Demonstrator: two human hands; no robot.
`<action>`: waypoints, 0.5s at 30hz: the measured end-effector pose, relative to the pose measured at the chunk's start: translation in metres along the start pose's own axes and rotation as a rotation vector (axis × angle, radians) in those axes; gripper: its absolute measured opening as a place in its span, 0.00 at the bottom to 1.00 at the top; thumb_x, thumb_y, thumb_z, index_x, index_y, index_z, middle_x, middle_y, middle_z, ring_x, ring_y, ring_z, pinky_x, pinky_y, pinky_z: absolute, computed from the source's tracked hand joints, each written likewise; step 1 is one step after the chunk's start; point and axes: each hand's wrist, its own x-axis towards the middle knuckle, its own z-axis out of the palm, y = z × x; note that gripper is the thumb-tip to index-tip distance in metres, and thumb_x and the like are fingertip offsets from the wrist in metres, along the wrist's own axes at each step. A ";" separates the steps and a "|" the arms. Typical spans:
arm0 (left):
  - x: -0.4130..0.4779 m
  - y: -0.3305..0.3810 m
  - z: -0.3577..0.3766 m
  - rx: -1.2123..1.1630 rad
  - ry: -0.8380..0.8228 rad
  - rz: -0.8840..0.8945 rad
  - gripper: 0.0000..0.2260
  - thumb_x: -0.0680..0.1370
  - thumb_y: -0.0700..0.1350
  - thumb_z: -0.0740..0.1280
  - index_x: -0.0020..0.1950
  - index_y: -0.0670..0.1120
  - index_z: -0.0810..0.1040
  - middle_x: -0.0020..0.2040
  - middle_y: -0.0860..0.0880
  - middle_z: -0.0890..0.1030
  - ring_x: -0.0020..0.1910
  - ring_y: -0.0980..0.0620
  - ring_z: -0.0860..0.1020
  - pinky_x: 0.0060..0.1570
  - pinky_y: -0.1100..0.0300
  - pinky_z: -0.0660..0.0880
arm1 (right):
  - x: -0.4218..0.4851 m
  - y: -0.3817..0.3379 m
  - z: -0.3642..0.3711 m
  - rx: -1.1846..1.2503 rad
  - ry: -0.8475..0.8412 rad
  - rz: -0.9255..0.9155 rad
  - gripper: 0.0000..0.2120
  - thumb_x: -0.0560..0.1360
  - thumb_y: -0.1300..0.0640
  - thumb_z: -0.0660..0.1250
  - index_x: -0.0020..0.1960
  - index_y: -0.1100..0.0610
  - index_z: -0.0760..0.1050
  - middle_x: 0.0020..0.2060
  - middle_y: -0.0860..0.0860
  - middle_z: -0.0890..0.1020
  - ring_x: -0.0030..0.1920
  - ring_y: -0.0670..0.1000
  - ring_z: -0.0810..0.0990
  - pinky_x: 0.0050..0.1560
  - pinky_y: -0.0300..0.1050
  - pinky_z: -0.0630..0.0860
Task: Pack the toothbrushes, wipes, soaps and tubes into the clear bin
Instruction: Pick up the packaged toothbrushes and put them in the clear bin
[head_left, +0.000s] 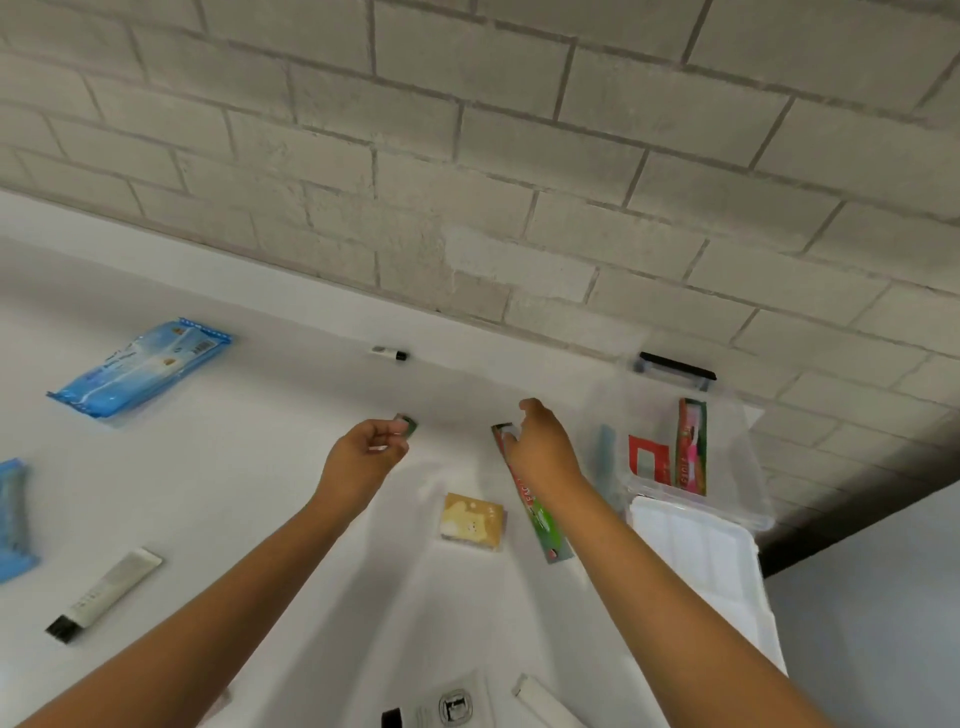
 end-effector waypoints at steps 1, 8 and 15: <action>0.001 -0.004 -0.004 0.047 0.021 -0.008 0.08 0.75 0.43 0.66 0.53 0.46 0.79 0.48 0.50 0.80 0.43 0.53 0.77 0.36 0.67 0.70 | -0.001 0.003 0.008 -0.036 -0.012 0.013 0.18 0.76 0.60 0.61 0.65 0.63 0.66 0.59 0.60 0.75 0.58 0.58 0.76 0.51 0.42 0.71; 0.015 -0.032 -0.026 0.359 0.000 0.018 0.11 0.75 0.43 0.66 0.56 0.45 0.78 0.54 0.46 0.81 0.43 0.51 0.77 0.34 0.67 0.70 | -0.006 0.019 0.048 -0.267 -0.067 0.148 0.21 0.76 0.57 0.61 0.67 0.64 0.65 0.61 0.59 0.71 0.60 0.59 0.72 0.58 0.49 0.73; 0.024 -0.058 -0.032 0.669 -0.017 -0.009 0.25 0.74 0.49 0.68 0.68 0.42 0.69 0.66 0.42 0.73 0.60 0.45 0.74 0.56 0.53 0.76 | -0.005 0.023 0.063 -0.319 -0.049 0.249 0.22 0.76 0.61 0.61 0.68 0.64 0.64 0.61 0.59 0.71 0.60 0.57 0.72 0.57 0.48 0.74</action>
